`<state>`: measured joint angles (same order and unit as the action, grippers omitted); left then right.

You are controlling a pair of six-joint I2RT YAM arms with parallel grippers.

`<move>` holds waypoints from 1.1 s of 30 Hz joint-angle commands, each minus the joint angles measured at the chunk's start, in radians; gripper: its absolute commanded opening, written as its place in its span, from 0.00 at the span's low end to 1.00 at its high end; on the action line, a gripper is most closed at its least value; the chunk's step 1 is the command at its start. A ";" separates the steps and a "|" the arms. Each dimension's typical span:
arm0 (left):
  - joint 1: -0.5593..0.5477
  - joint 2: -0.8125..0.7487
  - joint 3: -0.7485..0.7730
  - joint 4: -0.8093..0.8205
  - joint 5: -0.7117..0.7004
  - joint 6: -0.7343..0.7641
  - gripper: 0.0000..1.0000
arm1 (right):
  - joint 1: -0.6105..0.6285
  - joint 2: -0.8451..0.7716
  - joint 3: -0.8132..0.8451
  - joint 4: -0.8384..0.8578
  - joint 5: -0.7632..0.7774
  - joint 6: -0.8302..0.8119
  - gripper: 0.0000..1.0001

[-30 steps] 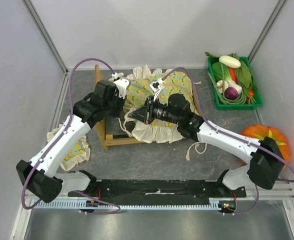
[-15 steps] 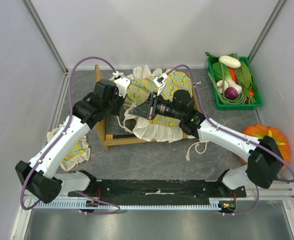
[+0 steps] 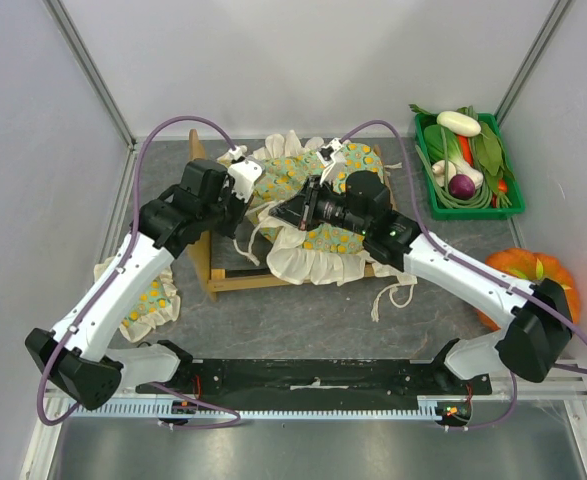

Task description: Set up the pet bed

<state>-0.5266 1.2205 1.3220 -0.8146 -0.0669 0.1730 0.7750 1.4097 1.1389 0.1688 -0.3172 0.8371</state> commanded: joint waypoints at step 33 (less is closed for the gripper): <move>0.022 0.061 0.302 -0.190 0.297 -0.087 0.02 | -0.005 -0.022 0.101 -0.143 0.010 -0.085 0.00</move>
<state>-0.5095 1.2854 1.5478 -0.9695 0.0673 0.1295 0.7746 1.3891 1.1938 -0.0158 -0.2813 0.7509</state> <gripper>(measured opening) 0.022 0.018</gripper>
